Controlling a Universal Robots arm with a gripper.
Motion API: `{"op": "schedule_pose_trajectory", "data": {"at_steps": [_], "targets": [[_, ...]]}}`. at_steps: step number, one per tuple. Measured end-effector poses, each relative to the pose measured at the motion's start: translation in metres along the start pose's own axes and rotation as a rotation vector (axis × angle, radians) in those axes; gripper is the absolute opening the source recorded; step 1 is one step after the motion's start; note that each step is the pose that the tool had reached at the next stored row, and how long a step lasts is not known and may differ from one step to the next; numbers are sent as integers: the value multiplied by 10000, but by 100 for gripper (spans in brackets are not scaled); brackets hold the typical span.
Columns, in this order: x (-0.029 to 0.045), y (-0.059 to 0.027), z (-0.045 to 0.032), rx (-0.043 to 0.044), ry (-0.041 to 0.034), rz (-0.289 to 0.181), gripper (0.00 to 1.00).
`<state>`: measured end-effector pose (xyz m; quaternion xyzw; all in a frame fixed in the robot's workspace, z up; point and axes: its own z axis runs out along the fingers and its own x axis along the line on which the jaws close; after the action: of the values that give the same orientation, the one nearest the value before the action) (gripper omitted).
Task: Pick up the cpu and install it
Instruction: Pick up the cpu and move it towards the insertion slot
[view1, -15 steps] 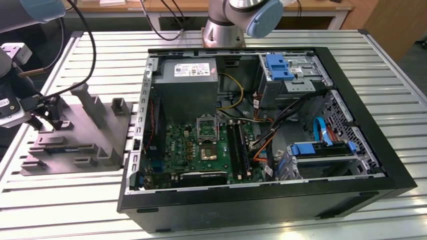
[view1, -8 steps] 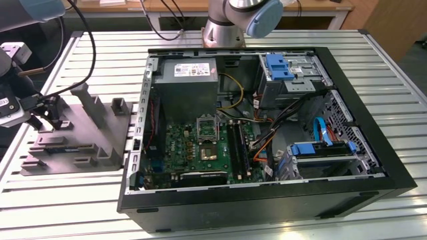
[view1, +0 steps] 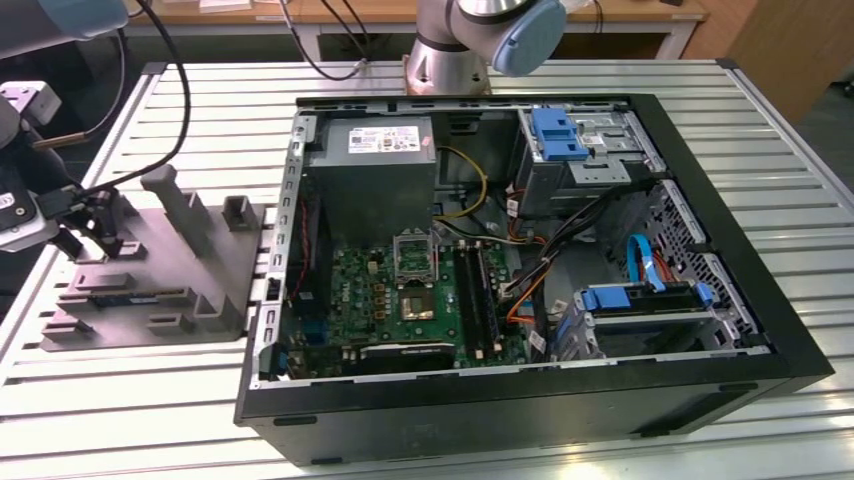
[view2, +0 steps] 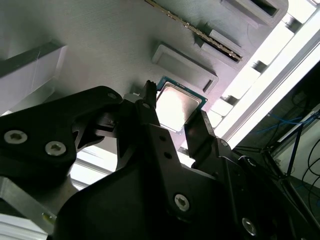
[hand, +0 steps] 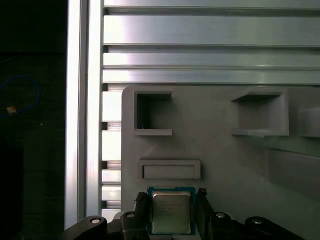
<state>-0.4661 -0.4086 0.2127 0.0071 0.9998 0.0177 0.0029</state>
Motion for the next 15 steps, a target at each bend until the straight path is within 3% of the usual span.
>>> {"op": "schedule_pose_trajectory", "data": {"at_steps": [15], "targets": [[0, 2, -45, -1, -2, 0, 47]]}}
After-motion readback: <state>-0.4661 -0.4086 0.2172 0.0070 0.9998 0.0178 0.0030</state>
